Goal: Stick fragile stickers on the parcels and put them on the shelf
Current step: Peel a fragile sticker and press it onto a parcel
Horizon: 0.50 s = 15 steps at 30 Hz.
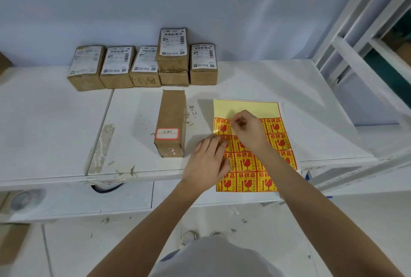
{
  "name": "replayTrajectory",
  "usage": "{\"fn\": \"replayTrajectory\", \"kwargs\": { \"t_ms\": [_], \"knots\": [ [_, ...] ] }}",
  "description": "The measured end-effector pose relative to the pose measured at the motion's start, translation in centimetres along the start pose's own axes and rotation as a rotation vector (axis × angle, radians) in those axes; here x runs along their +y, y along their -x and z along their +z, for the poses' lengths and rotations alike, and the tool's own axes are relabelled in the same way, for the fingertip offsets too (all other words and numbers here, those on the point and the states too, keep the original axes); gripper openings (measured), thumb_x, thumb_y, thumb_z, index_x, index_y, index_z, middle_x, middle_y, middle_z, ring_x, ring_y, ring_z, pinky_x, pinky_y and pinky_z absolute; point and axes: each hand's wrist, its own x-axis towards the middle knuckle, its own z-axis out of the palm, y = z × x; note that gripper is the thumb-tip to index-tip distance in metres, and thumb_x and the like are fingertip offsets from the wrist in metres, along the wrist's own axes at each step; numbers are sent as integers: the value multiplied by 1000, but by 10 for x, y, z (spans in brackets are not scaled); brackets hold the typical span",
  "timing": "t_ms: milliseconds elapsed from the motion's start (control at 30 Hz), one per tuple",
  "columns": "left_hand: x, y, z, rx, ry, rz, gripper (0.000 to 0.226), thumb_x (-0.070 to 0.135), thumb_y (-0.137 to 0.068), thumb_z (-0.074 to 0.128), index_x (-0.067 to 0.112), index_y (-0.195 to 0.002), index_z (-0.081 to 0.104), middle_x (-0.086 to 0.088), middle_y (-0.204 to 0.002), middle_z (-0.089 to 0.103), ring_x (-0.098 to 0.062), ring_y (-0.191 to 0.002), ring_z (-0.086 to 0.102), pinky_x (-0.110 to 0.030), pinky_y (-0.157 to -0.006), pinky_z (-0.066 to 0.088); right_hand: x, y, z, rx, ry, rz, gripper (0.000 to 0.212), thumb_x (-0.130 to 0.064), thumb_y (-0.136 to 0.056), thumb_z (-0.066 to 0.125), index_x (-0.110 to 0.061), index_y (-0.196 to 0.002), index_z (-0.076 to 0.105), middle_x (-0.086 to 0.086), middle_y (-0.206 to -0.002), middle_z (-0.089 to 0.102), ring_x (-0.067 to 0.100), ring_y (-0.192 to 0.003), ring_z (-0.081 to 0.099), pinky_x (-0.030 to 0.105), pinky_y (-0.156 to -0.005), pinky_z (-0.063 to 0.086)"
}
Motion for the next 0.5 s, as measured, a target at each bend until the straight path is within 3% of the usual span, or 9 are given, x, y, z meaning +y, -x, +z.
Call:
{"fn": "replayTrajectory", "kwargs": {
  "t_ms": [167, 500],
  "knots": [
    [0, 0, 1, 11, -6, -6, 47, 38, -88, 40, 9, -120, 60, -9, -117, 60, -25, -113, 53, -37, -93, 46, 0, 4, 0, -48, 15, -49, 6, -14, -92, 57, -9, -96, 58, -2, -91, 62, 17, -89, 61, 34, -79, 51],
    [2, 0, -1, -14, 4, -18, 47, 38, -88, 40, 10, -120, 61, -8, -118, 61, -23, -114, 53, -36, -93, 46, -5, -4, -2, -69, -55, 88, 4, -16, -93, 55, -18, -93, 52, -1, -93, 61, 20, -94, 60, 37, -85, 50]
  ]
}}
